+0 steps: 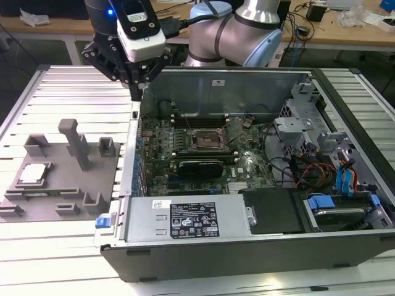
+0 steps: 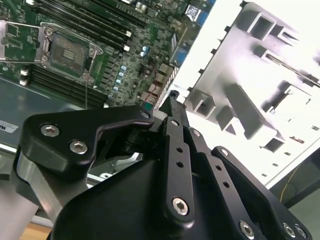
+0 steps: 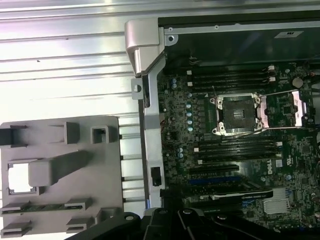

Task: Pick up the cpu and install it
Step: 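Reach for the cpu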

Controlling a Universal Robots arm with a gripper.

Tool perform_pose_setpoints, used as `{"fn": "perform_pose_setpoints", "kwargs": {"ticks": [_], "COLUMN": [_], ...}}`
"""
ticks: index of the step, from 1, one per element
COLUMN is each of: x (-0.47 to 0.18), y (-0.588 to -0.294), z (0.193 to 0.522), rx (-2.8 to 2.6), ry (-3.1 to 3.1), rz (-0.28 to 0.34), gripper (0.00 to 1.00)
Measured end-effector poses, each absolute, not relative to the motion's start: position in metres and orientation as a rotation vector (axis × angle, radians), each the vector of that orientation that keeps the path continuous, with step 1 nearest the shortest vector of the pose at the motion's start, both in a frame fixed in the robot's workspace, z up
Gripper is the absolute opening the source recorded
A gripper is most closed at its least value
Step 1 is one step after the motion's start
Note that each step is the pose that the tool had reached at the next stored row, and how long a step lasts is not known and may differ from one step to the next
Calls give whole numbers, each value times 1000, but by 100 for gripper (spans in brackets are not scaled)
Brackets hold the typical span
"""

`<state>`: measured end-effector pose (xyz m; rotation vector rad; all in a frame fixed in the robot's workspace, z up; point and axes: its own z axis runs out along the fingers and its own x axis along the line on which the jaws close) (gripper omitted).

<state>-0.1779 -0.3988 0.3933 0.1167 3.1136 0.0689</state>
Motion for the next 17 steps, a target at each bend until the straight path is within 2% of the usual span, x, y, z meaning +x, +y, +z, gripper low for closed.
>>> {"fn": "perform_pose_setpoints", "kwargs": {"ticks": [17], "x": [-218], "y": [-399], "z": [393], "rx": [117], "ry": [3113], "rz": [69], "gripper": [11]}}
